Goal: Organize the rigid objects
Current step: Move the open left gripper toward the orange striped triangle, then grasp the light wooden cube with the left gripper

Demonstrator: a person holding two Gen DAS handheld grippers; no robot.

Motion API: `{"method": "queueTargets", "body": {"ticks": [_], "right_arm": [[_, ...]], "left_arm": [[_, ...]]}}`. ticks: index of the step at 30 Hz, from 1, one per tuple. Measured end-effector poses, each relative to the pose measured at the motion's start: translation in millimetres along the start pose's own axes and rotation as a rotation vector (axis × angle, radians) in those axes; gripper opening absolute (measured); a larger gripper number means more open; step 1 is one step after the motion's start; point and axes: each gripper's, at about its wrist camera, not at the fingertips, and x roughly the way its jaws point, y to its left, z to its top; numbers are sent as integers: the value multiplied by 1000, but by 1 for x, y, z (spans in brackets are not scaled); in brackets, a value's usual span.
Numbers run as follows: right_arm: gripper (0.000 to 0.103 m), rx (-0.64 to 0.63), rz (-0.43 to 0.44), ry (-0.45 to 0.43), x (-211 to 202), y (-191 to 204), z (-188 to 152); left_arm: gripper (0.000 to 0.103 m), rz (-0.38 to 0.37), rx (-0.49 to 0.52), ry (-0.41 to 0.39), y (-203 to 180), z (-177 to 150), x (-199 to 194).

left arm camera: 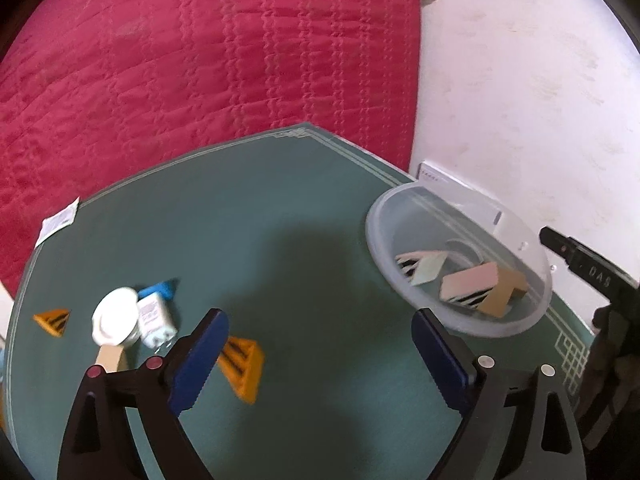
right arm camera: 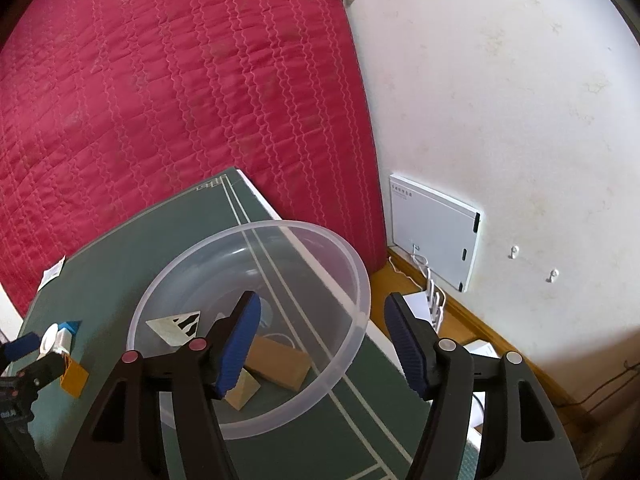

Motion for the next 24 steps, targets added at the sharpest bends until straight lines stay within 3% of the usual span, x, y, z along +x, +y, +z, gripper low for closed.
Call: {"method": "queueTargets", "body": {"ticks": [16,24], "right_arm": [[67,-62,6,-8,-4,18,-10],[67,-105,12,-6,-7,30,-15]], "left_arm": [[95,80,-136,50,60,-35,-16],[95,155,-225,61,101,-49,-24]]}}
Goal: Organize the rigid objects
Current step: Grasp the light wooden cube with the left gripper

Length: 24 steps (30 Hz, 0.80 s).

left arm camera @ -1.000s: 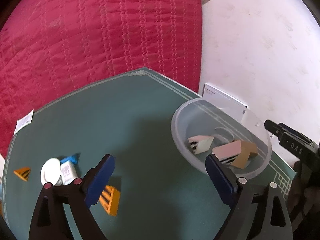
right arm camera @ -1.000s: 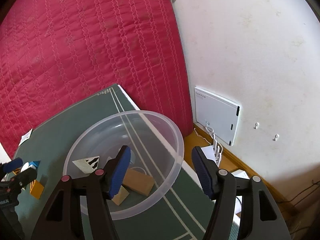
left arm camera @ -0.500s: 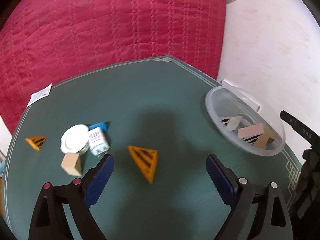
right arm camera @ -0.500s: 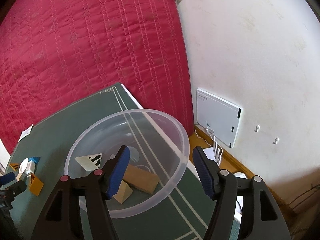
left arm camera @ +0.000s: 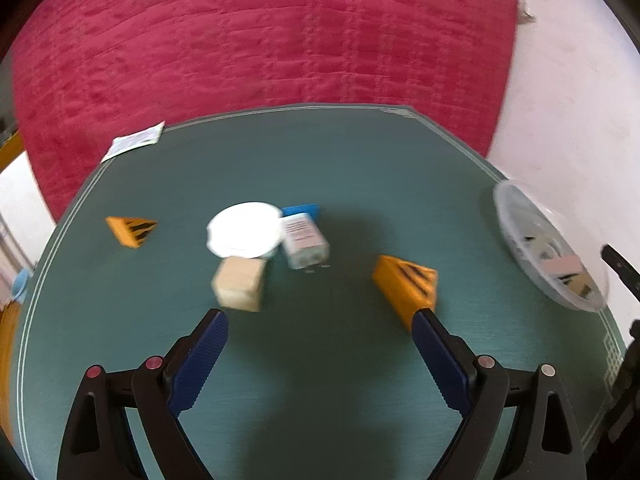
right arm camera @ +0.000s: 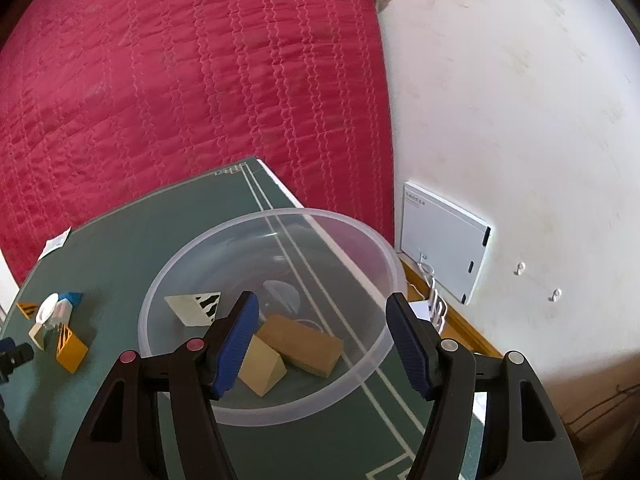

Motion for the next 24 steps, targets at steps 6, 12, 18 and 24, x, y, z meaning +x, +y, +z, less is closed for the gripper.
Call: {"method": "queueTargets", "body": {"ticks": [6,12,18,24], "right_arm": [[67,-19,-1,3,-2,8,-2],[68,-40,2,-2,-6,14,-3],[68,-71,13,-22,-13,25,-5],[68,-99,32,-21,-16,35,-9]], "left_arm": [[95,58,-43,5,23,0,6],[94,114,-60,18,35,6,22],[76,121,-51,37,36,10,33],[65,113,-42,55,37,11,44]]}}
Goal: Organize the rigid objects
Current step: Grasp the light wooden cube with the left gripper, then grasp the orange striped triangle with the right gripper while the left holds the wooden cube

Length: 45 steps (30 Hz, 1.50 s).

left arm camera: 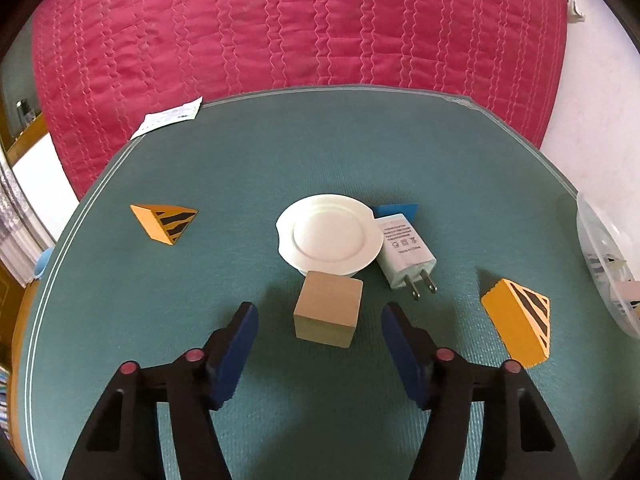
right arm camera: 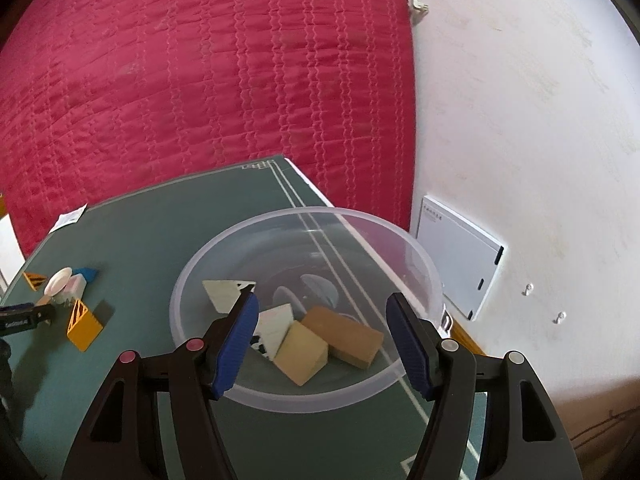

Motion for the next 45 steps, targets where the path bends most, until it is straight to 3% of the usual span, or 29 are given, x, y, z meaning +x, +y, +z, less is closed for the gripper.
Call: {"method": "queueTargets", "body": {"ticks": [7,12,19,26,35,42,45], "right_arm": [[68,-30,40,0,-4,15,-2],[68,-47,127,46,0,35,-3],[68,-145,268,94,1,84,-4],[68,-199,436,214,20,137,-7],[68,-237,506,277,45,190,-15],[66,-253,508,315,60,204,-18],[61,-257,505,320,64,206,-17]], "left_arm": [[55,-19,-8,10,3,0,7],[34,-46,-15,14,6,0,8],[33,-66,-4,-6,6,-3,-1],[33,-82,-5,-33,9,-9,-15],[33,-93,-29,-48,20,-14,-24],[33,-91,-38,-36,24,-18,-23],[33,-92,-33,-34,24,-18,-23]]}}
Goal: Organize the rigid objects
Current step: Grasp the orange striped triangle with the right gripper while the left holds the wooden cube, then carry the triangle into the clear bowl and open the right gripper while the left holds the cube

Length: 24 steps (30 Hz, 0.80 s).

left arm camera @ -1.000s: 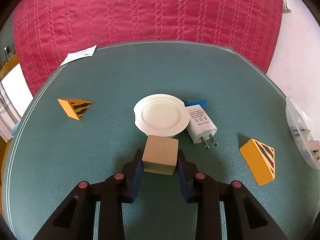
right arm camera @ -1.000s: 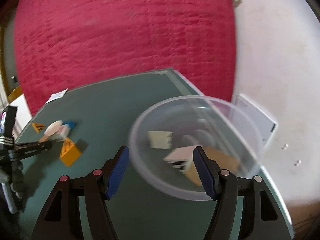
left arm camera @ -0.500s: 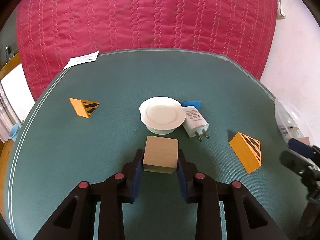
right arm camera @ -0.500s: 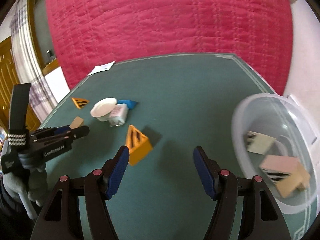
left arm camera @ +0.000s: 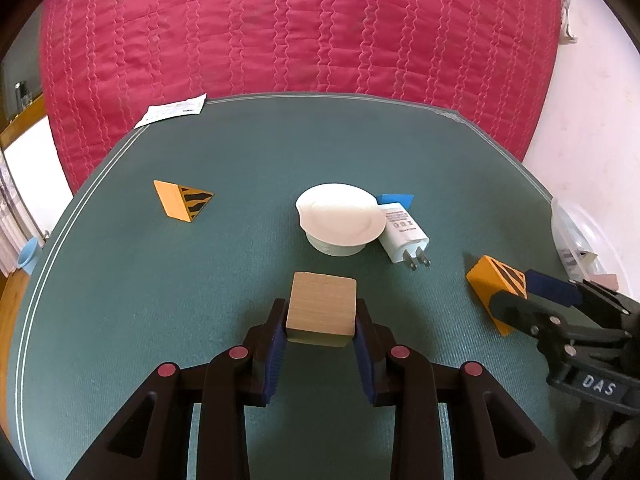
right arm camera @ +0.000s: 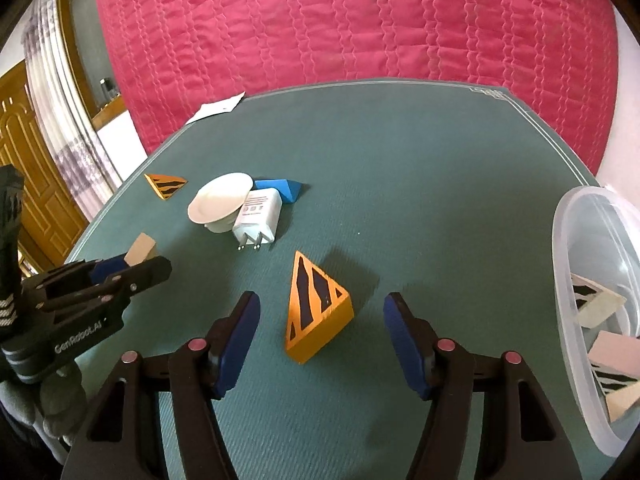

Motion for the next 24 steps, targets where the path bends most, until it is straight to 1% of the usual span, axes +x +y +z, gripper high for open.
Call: {"method": "queueTargets", "body": {"ticks": [2,4,6,17,20,21,24], "right_arm": [[58,-6,-1,2,3,0,1],[51,-10,-6,9,6,0,1],[47,-14,-6,24,11,1,1],[46,-25,-3,25,14,3,5],[40,-24,-1,25,14,3,5],[35,-26,-1,25,14,3,5],[33,-28,-2,24,14,3,5]], "left_arm": [[33,-1,4,-2,-1,0,-1],[33,-2,6,-4,-1,-1,-1],[33,-3,6,-5,0,0,-2],[33,-6,14,-4,-4,0,-1],[33,-6,15,-3,-4,0,-1],[33,-6,14,-2,-4,0,-1],[33,-7,14,-4,-4,0,-1]]}}
